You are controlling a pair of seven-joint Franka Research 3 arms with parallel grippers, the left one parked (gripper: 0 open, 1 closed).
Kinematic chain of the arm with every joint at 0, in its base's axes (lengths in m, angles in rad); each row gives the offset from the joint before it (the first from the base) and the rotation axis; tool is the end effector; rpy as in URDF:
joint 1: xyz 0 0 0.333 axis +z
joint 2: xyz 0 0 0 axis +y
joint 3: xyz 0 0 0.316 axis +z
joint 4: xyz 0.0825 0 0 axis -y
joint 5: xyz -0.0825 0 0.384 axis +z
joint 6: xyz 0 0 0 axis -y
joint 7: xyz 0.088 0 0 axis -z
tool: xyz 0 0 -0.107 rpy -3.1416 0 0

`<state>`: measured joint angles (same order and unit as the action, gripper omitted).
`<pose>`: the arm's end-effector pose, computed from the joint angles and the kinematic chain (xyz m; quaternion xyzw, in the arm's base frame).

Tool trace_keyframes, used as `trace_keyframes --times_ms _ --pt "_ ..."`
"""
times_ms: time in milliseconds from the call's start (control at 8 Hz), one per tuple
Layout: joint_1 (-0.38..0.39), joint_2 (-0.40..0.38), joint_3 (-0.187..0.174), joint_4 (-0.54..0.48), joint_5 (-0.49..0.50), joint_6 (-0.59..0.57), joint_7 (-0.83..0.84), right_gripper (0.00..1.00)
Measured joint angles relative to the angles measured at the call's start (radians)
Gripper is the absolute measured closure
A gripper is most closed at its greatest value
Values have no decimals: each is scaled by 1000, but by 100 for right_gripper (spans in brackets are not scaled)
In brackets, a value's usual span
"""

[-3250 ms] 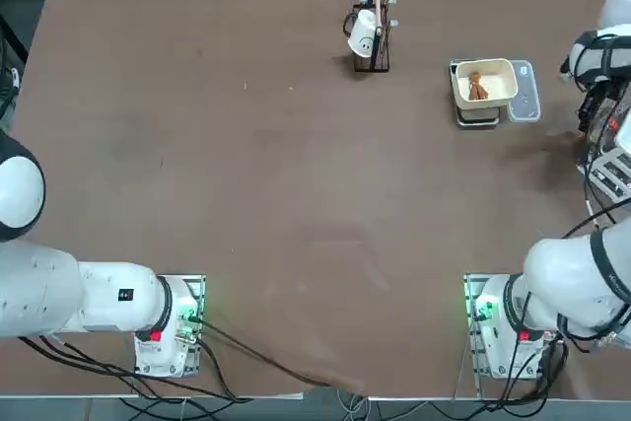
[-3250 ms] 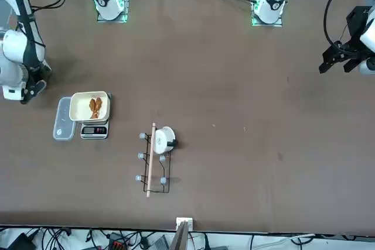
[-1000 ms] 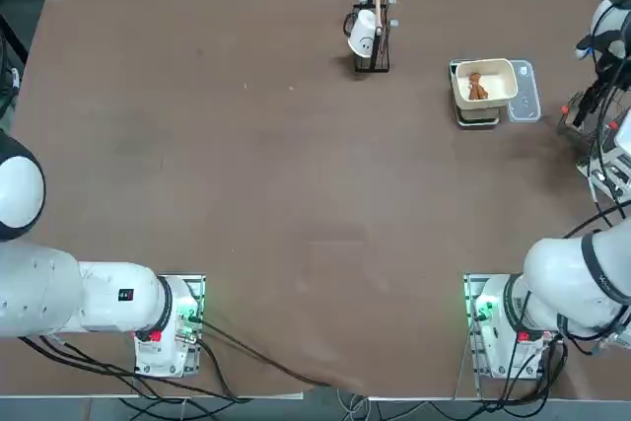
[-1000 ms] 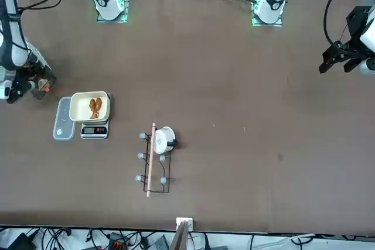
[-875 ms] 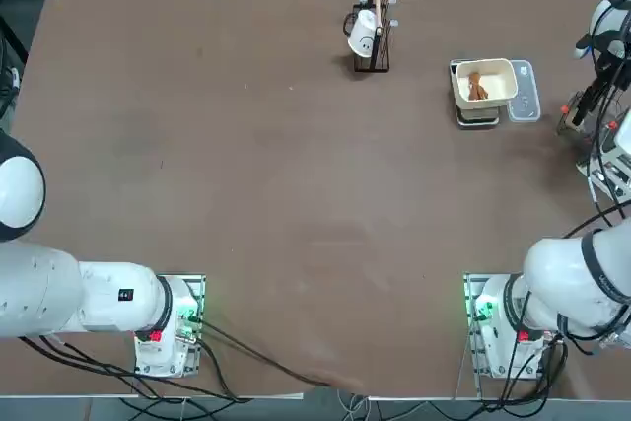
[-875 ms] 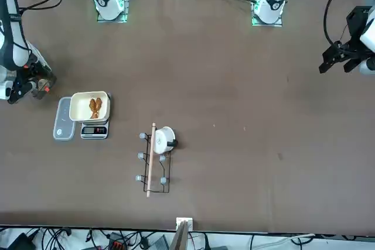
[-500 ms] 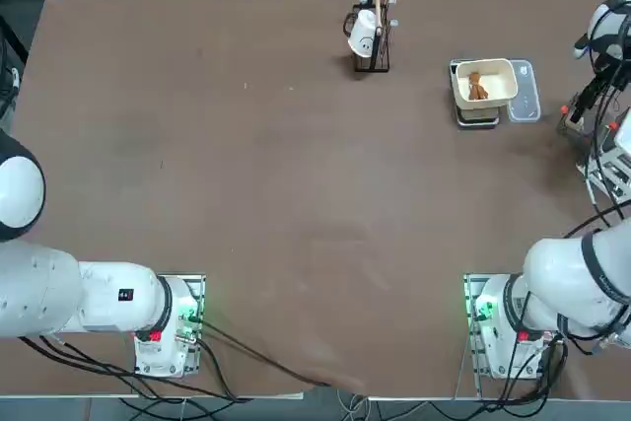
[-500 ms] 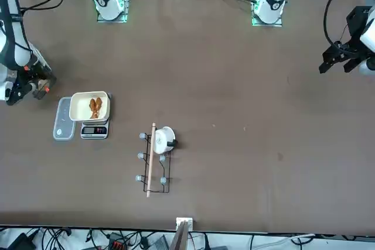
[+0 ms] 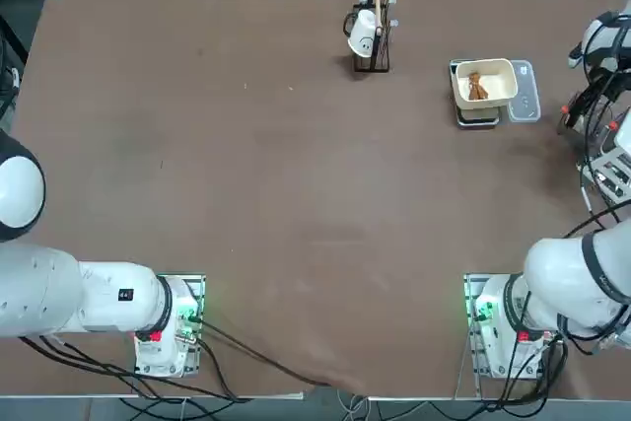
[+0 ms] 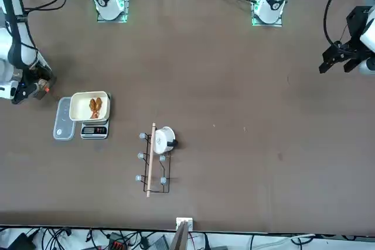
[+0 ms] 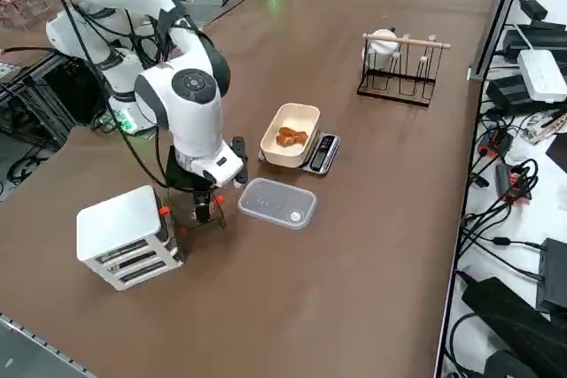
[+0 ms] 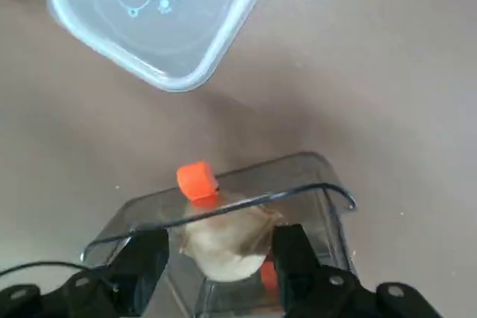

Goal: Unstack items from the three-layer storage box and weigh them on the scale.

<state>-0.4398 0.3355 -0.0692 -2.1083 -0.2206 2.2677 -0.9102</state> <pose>0.4866 -0.2779 0.2432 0.9535 0.2742 -0.1248 0.0106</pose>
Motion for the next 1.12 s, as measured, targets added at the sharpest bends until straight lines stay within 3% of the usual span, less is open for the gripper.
trace_keyframes --times_ms 375,500,625,1125 --pt "-7 -1 -1 -12 0 16 8 20" --pt "-10 -2 -1 -11 0 19 8 34" --pt "-12 -6 -1 -12 0 20 9 41" --pt "-9 -35 5 -6 0 -9 36 43"
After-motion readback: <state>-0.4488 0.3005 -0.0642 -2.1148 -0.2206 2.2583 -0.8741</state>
